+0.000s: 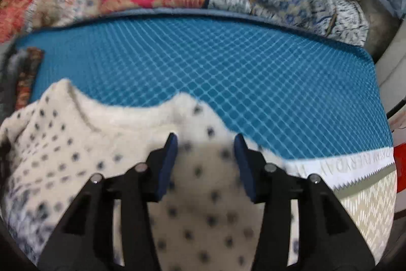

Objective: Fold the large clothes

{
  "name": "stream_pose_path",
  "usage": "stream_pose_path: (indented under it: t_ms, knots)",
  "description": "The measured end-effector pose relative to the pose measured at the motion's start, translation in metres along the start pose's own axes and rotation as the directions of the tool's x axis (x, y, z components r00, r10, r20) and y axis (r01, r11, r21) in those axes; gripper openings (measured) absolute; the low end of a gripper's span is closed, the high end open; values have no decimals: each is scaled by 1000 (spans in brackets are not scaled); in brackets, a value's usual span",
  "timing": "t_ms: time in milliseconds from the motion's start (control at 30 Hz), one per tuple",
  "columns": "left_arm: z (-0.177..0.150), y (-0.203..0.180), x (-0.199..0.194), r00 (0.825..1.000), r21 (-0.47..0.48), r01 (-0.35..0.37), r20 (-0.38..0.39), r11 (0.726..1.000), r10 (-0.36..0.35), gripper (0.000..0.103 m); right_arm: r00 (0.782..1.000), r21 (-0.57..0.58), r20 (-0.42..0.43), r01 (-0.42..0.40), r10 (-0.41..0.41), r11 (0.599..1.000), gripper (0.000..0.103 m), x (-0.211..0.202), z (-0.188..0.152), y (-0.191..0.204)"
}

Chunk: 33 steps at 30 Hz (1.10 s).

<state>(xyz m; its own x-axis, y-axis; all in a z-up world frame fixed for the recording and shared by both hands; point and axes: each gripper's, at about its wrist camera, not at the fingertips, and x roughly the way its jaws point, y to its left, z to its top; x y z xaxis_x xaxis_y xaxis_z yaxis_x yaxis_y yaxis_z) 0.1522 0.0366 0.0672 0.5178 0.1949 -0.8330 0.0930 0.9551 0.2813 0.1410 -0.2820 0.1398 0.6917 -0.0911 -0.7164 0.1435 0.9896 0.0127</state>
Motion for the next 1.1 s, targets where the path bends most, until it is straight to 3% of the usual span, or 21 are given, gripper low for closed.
stream_pose_path:
  t_ms: [67,133,233,400,533,600,700,767,900,1000,1100]
  knots:
    - [-8,17,-35,998,-3,61,33,998,-61,25,991,57,88,-101,96,993,65,-57,-29,-27]
    - [-15,43,-67,989,-30,112,96,993,-109,25,980,62,137,-157,147,986,65,-100,-55,-38]
    - [-64,79,-117,972,-76,189,159,979,-175,18,963,51,171,-222,210,974,67,-172,-128,-59]
    - [-170,100,-144,966,-180,246,130,952,-225,1,953,27,109,-286,281,958,67,-223,-220,-31]
    - [-244,92,-151,956,-246,291,54,924,-287,0,934,20,66,-354,352,935,67,-229,-261,17]
    - [-263,78,-159,947,-246,320,73,915,-312,0,919,47,31,-395,394,917,67,-223,-277,35]
    - [-261,63,-163,932,-241,363,102,900,-349,0,901,81,-10,-432,434,898,67,-221,-291,59]
    - [-251,53,-161,929,-217,370,116,903,-353,0,901,67,-12,-432,433,900,67,-227,-298,73]
    - [-230,27,-132,943,-183,331,50,926,-328,0,911,55,-12,-412,413,910,67,-243,-313,79]
    - [-228,12,-97,969,-164,234,-47,958,-245,0,925,85,-11,-377,379,922,67,-249,-322,67]
    - [-234,31,-86,953,-259,272,-63,927,-297,23,937,123,-1,-346,349,930,67,-255,-329,50]
